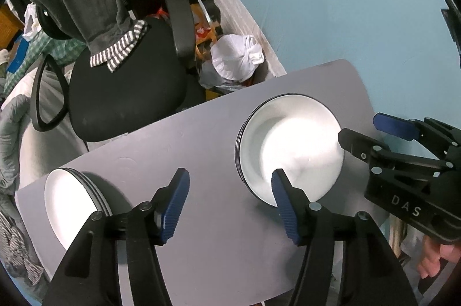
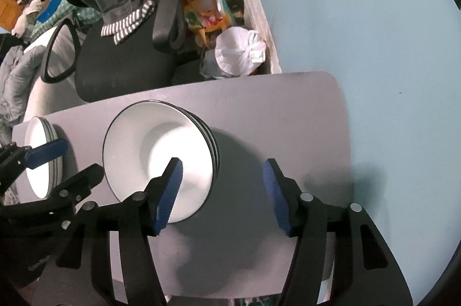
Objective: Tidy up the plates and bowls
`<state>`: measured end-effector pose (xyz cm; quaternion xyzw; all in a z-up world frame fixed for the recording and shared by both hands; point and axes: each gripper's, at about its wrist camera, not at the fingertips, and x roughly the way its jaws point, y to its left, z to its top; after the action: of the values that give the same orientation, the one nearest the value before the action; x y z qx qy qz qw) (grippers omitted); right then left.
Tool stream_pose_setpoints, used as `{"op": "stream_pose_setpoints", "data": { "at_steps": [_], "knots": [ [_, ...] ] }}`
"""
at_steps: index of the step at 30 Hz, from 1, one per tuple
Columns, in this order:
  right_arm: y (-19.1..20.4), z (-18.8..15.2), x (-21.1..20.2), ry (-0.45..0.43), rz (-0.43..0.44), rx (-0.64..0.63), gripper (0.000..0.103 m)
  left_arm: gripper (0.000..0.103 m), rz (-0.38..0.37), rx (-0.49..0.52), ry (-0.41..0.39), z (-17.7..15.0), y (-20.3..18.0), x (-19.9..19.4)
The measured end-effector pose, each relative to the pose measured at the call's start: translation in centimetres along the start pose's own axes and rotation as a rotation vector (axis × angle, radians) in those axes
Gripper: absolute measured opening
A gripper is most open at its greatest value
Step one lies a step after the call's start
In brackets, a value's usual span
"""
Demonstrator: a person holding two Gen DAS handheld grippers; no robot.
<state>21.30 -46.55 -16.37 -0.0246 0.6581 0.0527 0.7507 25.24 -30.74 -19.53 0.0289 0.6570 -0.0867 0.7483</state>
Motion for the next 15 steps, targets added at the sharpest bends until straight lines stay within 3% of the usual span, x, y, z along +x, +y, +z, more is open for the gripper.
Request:
{"op": "stream_pose_setpoints", "data": {
  "at_steps": [5, 15],
  "knots": [
    [0.1, -0.2, -1.1, -0.018, 0.006, -0.005, 0.058, 0.066, 0.005, 0.004, -0.018, -0.3, 0.4, -0.5],
    [-0.9, -0.4, -2.0, -0.036, 0.020, -0.010, 0.062, 0.067, -0.004, -0.039, -0.002, -0.8, 2.2, 0.0]
  ]
}}
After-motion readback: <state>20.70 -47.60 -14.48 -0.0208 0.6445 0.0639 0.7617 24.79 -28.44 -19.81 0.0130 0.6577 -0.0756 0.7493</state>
